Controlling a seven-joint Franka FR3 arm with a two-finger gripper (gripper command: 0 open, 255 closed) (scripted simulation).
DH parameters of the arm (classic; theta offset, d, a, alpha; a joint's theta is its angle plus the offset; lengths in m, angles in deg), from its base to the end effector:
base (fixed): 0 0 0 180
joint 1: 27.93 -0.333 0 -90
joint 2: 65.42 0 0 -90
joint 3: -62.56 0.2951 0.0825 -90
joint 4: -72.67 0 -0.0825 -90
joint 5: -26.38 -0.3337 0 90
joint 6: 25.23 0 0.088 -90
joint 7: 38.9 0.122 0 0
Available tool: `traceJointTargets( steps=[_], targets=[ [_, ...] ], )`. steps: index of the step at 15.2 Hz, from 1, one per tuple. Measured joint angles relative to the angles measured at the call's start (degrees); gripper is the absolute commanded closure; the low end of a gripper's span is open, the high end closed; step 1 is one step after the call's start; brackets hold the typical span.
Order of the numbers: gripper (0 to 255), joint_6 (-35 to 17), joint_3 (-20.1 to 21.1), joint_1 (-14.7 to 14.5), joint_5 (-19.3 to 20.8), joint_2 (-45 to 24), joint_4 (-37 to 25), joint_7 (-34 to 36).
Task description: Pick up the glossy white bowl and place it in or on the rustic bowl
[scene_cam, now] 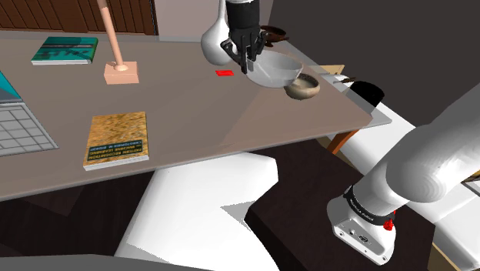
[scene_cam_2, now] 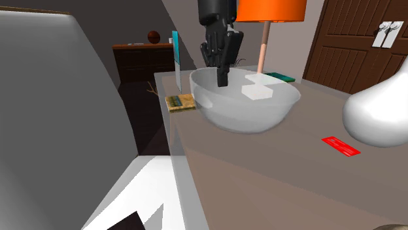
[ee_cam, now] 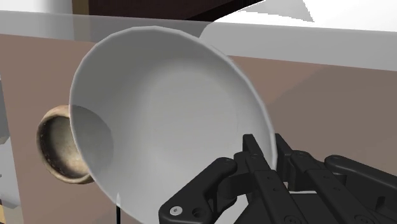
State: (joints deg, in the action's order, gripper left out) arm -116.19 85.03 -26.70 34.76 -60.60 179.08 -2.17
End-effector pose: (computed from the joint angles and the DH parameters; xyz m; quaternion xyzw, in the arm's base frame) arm 0.4391 0.1573 0.5104 0.9832 -0.1276 -0.0409 0.1238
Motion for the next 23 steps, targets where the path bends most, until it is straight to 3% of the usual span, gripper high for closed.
traceJointTargets(
  steps=[14, 23],
  targets=[
    [255, -3.8, -11.1, 8.5, 3.2, 4.1, 4.1, -18.8],
    [255, -5.9, -17.9, 14.0, 5.7, 0.8, 0.3, -30.3]
  ],
)
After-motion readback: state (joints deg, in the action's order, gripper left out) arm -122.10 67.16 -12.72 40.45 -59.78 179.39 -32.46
